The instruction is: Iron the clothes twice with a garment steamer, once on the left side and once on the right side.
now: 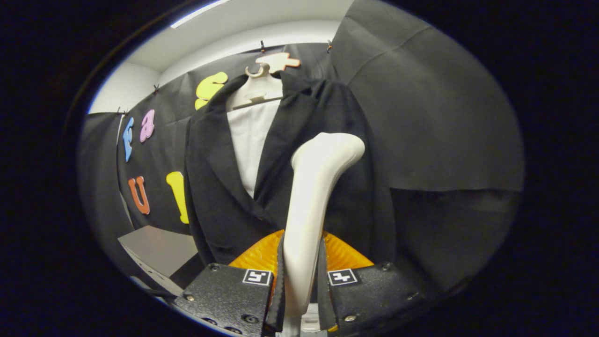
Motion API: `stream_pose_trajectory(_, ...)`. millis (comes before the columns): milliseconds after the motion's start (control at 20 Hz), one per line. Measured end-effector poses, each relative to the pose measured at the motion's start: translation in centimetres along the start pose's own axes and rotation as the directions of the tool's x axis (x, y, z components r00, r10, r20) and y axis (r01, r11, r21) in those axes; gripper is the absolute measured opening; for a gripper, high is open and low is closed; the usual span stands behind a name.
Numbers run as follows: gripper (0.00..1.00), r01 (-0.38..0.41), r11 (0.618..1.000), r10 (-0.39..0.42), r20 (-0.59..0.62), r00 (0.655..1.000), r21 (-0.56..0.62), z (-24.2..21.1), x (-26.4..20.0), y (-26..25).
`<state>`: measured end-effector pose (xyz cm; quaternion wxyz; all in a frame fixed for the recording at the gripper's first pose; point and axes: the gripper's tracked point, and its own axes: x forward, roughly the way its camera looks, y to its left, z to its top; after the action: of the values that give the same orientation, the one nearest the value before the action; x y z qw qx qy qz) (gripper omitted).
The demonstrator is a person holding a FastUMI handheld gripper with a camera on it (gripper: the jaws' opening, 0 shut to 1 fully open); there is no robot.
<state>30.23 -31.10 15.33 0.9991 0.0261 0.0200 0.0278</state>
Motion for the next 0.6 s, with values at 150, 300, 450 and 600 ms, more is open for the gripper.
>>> stream_pose_trajectory(150,0.31,-0.014,1.000,0.014,-0.036,0.999,-0.002,-2.0,-0.1,0.7)
stream_pose_trajectory(300,0.31,-0.013,1.000,0.013,-0.066,0.998,-0.005,-3.8,-0.2,1.0)
stream_pose_trajectory(450,0.31,-0.008,1.000,0.008,-0.097,0.995,-0.005,-5.6,-0.5,1.2)
stream_pose_trajectory(600,0.31,0.001,1.000,-0.002,-0.132,0.991,-0.007,-7.7,-0.8,1.3)
